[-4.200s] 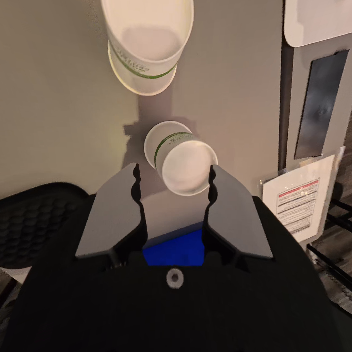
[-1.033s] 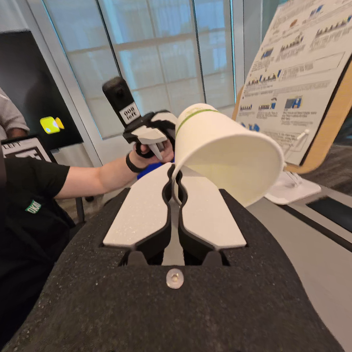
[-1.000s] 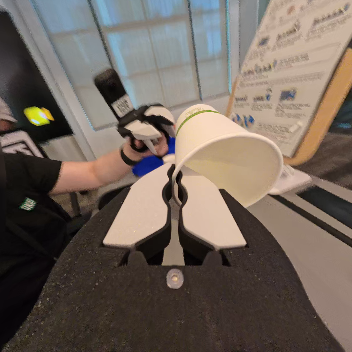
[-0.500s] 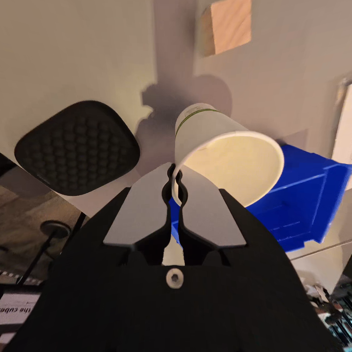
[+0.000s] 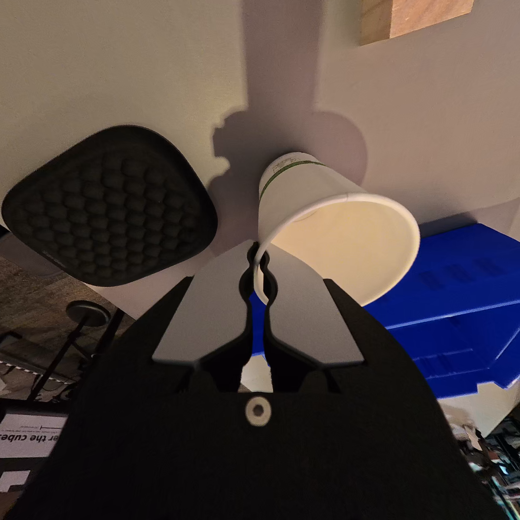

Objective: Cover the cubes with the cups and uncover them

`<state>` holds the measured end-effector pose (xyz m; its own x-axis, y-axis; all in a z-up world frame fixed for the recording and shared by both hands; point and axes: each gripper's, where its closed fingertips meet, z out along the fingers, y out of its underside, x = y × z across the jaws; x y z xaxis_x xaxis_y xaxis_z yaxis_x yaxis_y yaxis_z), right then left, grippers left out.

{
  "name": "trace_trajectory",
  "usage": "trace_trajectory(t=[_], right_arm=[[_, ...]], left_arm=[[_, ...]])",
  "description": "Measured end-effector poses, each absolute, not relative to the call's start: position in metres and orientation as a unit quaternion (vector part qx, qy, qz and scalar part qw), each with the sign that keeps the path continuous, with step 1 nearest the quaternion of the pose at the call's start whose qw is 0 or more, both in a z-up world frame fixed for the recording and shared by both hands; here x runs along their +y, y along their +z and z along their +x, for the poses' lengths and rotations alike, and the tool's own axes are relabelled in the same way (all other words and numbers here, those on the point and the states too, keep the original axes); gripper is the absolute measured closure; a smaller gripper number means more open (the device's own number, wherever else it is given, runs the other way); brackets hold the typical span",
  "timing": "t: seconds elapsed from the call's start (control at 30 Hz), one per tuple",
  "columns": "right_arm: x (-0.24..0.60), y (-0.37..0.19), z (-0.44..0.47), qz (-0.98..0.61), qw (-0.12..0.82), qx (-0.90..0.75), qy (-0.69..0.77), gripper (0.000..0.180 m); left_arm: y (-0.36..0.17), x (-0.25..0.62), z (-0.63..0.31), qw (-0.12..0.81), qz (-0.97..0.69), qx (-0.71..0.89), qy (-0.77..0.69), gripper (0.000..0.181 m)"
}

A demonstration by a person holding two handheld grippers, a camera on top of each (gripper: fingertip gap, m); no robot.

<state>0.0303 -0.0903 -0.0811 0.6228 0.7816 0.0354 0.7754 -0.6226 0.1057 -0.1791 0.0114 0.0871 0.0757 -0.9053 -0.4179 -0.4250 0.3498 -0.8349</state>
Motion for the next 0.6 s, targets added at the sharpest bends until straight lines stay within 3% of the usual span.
trace_trajectory(t=[0.03, 0.23, 0.6], right_arm=[[-0.091, -0.081, 0.031, 0.898, 0.044, 0.436, 0.044, 0.179], [-0.092, -0.082, 0.032, 0.891, 0.049, 0.447, 0.056, 0.178], [-0.080, -0.061, 0.023, 0.892, -0.037, 0.446, 0.070, 0.136]], left_arm=[[0.086, 0.011, -0.179, 0.514, -0.520, 0.641, -0.232, 0.162], [0.069, 0.012, -0.179, 0.488, -0.529, 0.664, -0.204, 0.162], [0.004, 0.025, -0.169, 0.386, -0.528, 0.751, -0.089, 0.158]])
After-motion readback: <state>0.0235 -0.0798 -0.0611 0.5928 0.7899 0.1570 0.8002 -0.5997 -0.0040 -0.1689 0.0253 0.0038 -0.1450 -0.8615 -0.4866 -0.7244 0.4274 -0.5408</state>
